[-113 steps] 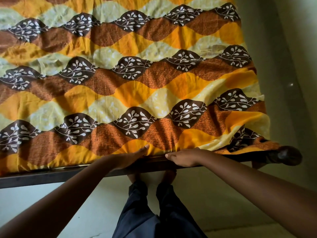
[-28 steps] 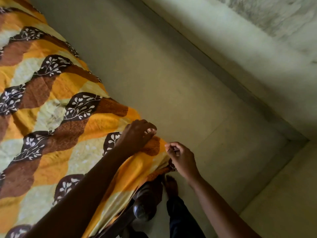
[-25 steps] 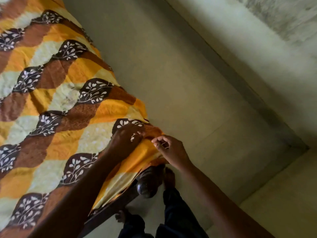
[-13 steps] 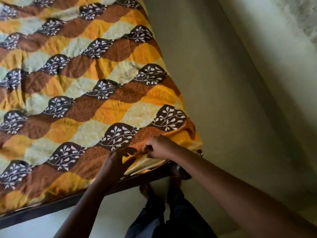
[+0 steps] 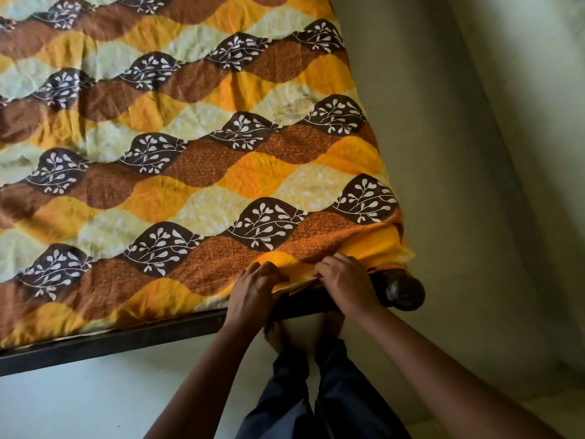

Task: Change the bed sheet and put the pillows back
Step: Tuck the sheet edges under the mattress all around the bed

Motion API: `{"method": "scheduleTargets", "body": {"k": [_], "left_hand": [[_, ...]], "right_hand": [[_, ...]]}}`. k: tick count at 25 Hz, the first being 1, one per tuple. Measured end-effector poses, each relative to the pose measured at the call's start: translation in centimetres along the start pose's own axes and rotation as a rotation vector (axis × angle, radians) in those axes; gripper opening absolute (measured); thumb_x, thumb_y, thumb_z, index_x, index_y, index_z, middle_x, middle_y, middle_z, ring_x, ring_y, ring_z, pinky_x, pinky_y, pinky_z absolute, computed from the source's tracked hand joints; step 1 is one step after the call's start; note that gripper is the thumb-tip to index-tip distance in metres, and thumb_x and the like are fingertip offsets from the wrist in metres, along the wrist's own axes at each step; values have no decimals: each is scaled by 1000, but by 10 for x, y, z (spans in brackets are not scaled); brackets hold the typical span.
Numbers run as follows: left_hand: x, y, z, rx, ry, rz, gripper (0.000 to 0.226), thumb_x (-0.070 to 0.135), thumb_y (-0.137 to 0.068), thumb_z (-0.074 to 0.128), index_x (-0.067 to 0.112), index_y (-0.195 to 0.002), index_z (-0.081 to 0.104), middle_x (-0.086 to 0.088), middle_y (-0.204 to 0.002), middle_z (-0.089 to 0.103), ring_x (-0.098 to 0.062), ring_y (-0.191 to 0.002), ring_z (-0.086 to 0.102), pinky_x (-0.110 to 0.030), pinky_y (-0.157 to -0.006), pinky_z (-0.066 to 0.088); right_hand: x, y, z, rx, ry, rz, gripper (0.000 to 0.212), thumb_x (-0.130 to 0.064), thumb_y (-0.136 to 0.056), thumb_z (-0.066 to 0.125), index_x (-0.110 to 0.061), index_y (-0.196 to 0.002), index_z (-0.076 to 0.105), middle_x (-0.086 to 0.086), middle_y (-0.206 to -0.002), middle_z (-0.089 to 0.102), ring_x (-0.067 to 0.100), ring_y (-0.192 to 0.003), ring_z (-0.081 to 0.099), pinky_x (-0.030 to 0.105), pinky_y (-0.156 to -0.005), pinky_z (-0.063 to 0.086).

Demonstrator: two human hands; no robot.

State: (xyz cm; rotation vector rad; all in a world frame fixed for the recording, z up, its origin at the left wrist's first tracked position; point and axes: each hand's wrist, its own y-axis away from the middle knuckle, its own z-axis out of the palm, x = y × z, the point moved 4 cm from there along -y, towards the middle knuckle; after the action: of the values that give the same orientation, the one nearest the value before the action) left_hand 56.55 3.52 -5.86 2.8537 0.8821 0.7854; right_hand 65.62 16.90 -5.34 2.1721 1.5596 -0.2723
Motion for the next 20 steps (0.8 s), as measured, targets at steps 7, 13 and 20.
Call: {"method": "scheduleTargets", "body": {"k": [7, 13, 20], "left_hand": [[0, 4, 12, -156, 255, -22, 17, 15, -90, 53, 11, -93, 69, -4, -89, 69, -21, -78, 64, -31, -64, 49], [-5, 0, 18, -317, 296, -97, 32, 33, -99, 39, 6, -102, 58, -16, -87, 65, -28, -80, 63, -36, -75, 52], [-15, -6, 21, -346, 454, 217, 32, 24, -102, 24, 20, -124, 47, 0, -47, 41, -5, -42, 31, -12, -45, 29]], "right_hand": [[2, 10, -7, -56, 95, -32, 21, 1, -64, 71, -14, -66, 57, 0, -53, 55, 13, -39, 43, 21, -39, 24], [3, 3, -9, -512, 42, 135, 36, -31, -101, 31, -8, -106, 58, 7, -86, 58, 19, -73, 52, 28, -56, 35], [-2, 4, 12, -756, 49, 251, 51, -35, -103, 12, -7, -132, 43, 17, -124, 51, 29, -112, 50, 35, -87, 36]]}}
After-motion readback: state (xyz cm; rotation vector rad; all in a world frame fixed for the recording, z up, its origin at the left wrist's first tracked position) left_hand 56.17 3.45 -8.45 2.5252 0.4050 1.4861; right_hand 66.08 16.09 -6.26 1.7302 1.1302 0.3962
